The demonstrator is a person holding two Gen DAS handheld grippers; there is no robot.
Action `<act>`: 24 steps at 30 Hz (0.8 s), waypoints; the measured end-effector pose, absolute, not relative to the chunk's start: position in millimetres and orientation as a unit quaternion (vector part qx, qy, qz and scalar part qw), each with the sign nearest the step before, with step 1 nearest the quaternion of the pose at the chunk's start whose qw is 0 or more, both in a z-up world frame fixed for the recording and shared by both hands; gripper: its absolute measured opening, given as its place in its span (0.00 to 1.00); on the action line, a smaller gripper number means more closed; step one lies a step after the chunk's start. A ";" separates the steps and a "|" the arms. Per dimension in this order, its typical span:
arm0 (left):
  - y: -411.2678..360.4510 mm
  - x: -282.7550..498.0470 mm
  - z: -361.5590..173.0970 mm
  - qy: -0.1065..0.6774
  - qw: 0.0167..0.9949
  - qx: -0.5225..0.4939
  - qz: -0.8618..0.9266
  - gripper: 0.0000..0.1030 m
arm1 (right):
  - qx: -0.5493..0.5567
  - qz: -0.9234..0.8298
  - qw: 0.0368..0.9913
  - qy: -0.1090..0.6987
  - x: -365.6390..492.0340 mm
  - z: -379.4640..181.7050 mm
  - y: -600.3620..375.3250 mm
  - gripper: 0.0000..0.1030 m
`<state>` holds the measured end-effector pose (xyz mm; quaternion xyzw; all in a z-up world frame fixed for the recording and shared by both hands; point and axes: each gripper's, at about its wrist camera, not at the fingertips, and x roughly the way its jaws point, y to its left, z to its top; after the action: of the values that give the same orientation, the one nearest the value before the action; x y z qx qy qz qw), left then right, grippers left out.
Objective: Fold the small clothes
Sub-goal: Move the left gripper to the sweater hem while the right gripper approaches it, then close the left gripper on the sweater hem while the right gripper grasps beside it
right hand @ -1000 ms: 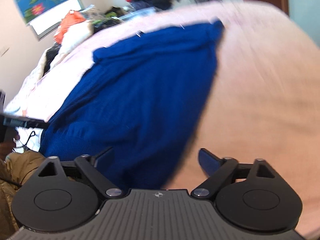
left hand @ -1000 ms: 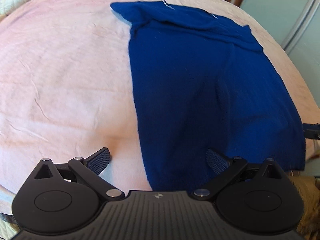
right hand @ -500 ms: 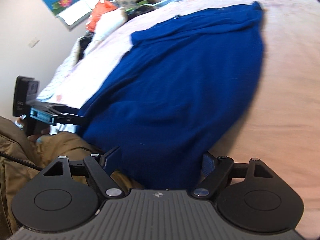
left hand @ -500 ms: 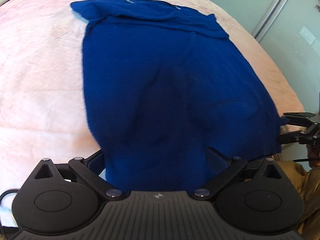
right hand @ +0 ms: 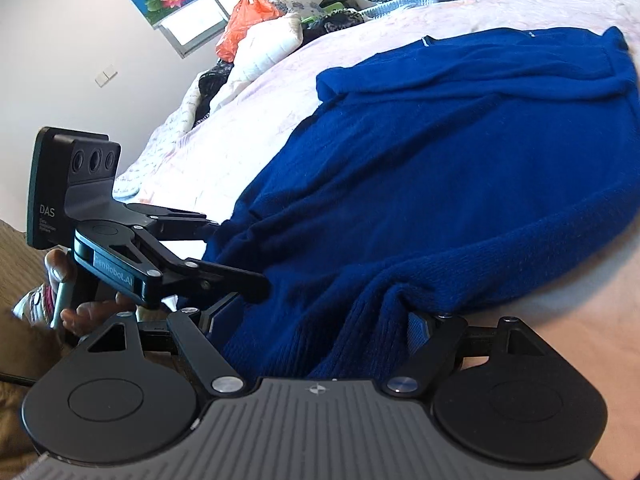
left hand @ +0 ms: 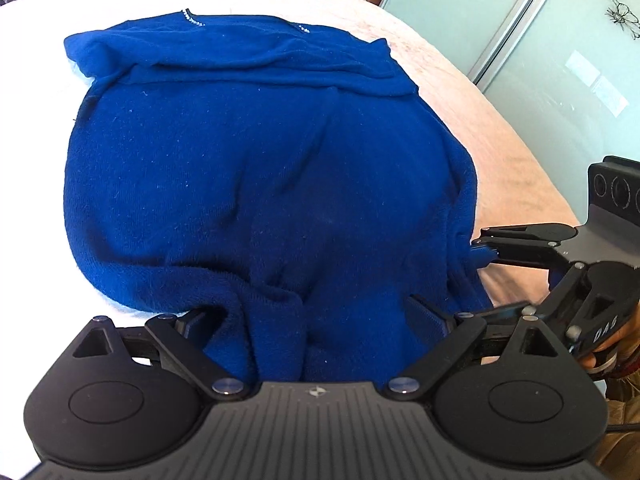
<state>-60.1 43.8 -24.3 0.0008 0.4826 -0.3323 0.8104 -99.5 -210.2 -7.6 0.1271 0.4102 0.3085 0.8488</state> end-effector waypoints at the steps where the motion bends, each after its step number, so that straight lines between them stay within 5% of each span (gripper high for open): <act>1: 45.0 -61.2 -23.4 0.482 0.810 0.004 -0.333 0.93 | 0.118 0.308 0.850 0.411 -102.0 -6.6 -210.0 0.77; 6: 57.0 -72.0 -21.6 0.481 0.815 0.019 -0.324 0.89 | 0.116 0.294 0.849 0.424 -124.8 -6.4 -222.6 0.76; 10: 66.7 -74.4 -22.5 0.487 0.812 0.040 -0.320 0.58 | 0.102 0.292 0.852 0.423 -140.2 -5.8 -225.3 0.77; 16: 66.2 -77.0 -22.0 0.495 0.807 0.050 -0.319 0.41 | 0.077 0.303 0.853 0.419 -132.0 -7.6 -208.6 0.74; 19: 64.3 -83.1 -20.6 0.490 0.813 0.065 -0.307 0.23 | 0.052 0.303 0.856 0.415 -132.0 -7.1 -199.6 0.69; 24: 61.3 -86.1 -16.6 0.480 0.821 0.074 -0.301 0.13 | 0.050 0.294 0.861 0.413 -132.8 -5.8 -199.8 0.36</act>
<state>-86.1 61.3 -16.6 0.0743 0.4799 -0.3005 0.8209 -132.8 -199.8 -5.8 0.0505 0.4131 0.2935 0.8606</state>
